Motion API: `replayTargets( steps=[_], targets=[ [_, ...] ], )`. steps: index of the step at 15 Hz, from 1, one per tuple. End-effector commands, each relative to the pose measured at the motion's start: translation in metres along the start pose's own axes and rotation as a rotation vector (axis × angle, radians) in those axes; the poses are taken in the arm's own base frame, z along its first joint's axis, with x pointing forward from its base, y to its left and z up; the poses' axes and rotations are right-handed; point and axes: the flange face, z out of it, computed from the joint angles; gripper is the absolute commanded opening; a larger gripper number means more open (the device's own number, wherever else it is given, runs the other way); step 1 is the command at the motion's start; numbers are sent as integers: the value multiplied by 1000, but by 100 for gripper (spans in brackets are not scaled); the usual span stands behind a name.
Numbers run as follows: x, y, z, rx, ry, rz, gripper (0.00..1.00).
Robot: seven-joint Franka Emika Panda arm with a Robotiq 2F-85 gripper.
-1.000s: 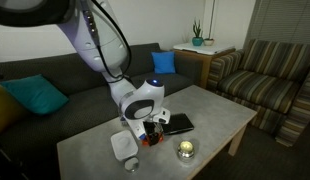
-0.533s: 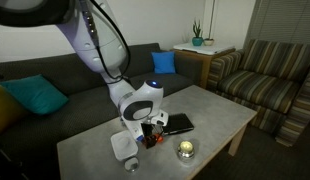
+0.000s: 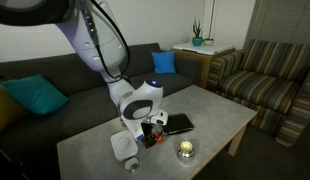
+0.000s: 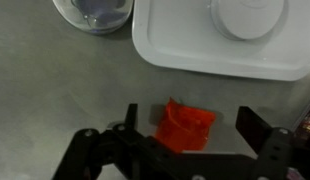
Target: Put the orange sachet in the clear storage container
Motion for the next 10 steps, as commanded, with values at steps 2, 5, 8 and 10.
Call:
replayTargets(
  steps=[2, 5, 8, 10],
  targets=[
    [3, -11, -23, -61, 97, 1, 100],
    [0, -20, -30, -97, 171, -10, 100],
    [-8, -31, -20, -101, 243, -43, 100],
    [-16, -35, -11, -109, 261, -47, 100]
  ],
)
